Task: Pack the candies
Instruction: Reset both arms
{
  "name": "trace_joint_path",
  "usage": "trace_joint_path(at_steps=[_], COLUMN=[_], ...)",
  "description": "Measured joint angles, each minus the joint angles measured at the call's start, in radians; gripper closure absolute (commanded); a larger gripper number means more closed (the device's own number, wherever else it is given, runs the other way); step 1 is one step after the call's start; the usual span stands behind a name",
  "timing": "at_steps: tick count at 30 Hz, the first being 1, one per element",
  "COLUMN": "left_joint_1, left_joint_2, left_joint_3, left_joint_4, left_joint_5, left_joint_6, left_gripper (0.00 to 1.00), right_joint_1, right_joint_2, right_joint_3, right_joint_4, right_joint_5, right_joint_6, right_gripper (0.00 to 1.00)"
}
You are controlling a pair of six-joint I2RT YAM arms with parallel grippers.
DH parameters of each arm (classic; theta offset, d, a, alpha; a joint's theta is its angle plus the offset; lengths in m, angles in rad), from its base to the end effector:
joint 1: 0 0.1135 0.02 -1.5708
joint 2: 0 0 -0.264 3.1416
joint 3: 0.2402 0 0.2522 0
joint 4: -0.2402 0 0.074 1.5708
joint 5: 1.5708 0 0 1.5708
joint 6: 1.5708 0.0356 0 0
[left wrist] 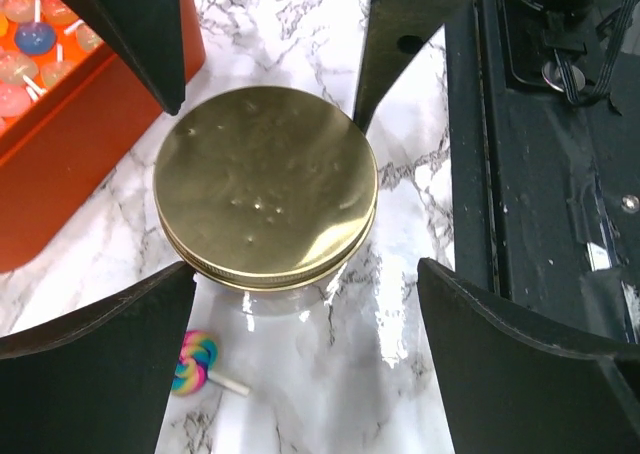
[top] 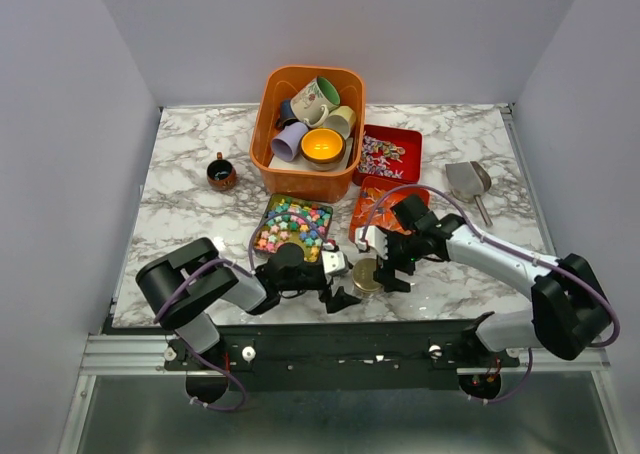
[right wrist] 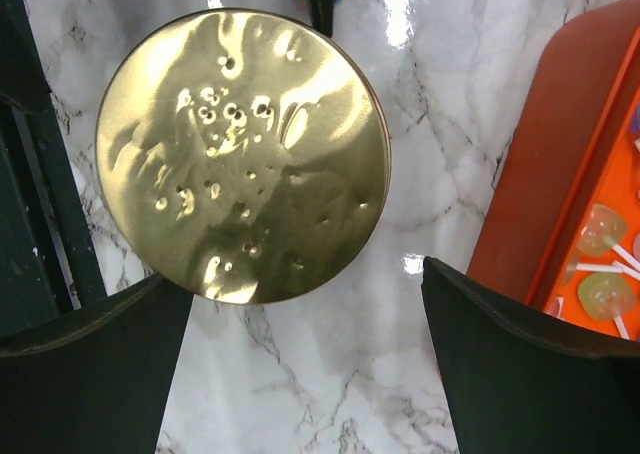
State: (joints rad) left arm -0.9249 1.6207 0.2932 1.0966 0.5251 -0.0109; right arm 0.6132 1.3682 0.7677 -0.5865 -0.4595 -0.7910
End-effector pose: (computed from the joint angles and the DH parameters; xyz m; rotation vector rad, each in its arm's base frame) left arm 0.1377 -0.2123 0.1299 1.1870 1.5082 -1.1210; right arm 0.1893 0.1525 0.1850 -1.8136 1.9565 0.5749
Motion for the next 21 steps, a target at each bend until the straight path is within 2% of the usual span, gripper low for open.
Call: trace_joint_path(at_steps=[5, 13, 18, 21], left_joint_1=[0.000, -0.002, 0.018, 0.059], left_joint_2=[-0.043, -0.197, -0.364, -0.451], left_joint_3=[0.055, 0.180, 0.222, 0.319], left_joint_4=[-0.106, -0.371, -0.558, -0.710], left_joint_5=[-0.016, -0.156, -0.205, -0.225], left_joint_6=[0.000, 0.004, 0.039, 0.074], left_gripper=[0.01, 0.01, 0.01, 0.01], right_joint_1=[-0.005, -0.022, -0.133, -0.254], right_joint_2=[-0.062, -0.158, -0.185, -0.183], right_joint_3=[0.023, 0.060, 0.137, 0.320], right_joint_4=[-0.064, -0.157, -0.175, -0.193], right_joint_5=[0.017, 0.070, 0.086, 0.107], right_joint_6=[-0.026, -0.043, 0.100, 0.245], right_gripper=[0.00, 0.00, 0.00, 0.00])
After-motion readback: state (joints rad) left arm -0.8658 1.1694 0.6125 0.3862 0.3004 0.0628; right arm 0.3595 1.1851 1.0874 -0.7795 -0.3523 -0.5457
